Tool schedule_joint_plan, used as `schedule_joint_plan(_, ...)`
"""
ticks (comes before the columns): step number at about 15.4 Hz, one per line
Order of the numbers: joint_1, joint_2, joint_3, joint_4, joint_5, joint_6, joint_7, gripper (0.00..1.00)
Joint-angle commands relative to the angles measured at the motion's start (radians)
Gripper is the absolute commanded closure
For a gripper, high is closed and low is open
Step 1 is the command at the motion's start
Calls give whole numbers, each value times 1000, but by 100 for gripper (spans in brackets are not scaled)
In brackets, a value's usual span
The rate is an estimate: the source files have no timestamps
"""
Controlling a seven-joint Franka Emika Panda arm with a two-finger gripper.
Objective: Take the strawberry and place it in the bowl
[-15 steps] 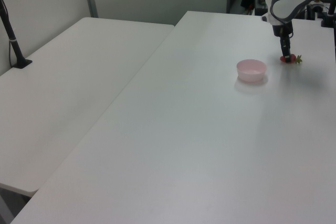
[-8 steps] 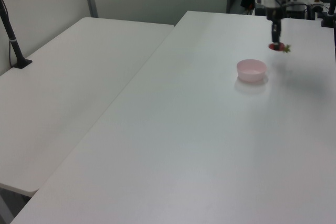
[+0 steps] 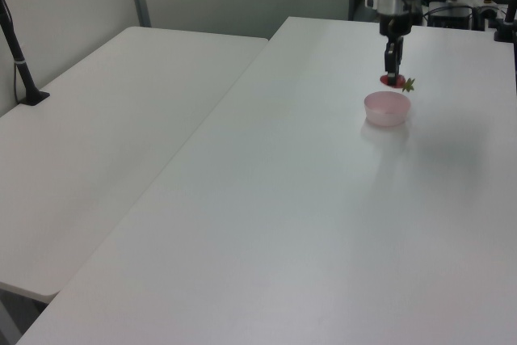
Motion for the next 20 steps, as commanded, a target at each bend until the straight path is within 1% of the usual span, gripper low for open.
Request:
schedule_joint_plan(1,-1,39,-1,11,17,35,17,31)
schedule_joint_plan(2,-1,39,-1,11,17,35,19,0)
schedule_joint_plan(6,4,34,1,13,17,28,19,0)
schedule_joint_plan(9,4,-13,-1,16,18,-12,22,0)
schedule_joint_plan(12,2,-72,-1,95,18,-177,36,0)
schedule_joint_plan(15,14,-150,-1,170,18,-299,144,0)
schedule_joint_plan(17,62,-205,-19,203,17,-377,239,0)
schedule_joint_plan(20,158,-291,-73,221,15,-446,347,0)
